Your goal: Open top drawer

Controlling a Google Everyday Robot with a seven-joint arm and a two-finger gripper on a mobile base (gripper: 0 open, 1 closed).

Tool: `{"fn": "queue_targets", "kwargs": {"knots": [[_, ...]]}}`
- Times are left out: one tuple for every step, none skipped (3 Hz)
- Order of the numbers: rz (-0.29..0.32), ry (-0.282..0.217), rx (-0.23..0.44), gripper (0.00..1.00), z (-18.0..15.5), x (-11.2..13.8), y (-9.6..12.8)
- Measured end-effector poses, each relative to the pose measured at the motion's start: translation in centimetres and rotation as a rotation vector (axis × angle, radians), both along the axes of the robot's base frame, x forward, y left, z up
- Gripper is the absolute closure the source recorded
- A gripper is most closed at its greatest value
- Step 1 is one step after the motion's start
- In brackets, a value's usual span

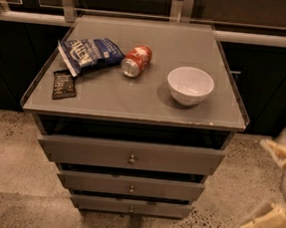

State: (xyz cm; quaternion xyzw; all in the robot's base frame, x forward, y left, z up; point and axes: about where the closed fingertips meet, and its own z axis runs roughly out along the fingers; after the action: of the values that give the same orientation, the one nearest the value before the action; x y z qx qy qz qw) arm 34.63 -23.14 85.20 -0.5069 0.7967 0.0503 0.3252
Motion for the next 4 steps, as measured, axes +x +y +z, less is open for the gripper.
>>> {"fn": "queue_targets", "kwargs": {"knots": [[-0.083,0.130,0.259,0.00,-10.9,-2.3,2.3],[-0.107,0.235,0.379,0.00,-15.8,-4.0,3.8],[-0.107,0.235,0.379,0.00,-15.8,-4.0,3.8],[-0.168,0.183,0.392,0.00,-15.4,-3.5,2.4]]}}
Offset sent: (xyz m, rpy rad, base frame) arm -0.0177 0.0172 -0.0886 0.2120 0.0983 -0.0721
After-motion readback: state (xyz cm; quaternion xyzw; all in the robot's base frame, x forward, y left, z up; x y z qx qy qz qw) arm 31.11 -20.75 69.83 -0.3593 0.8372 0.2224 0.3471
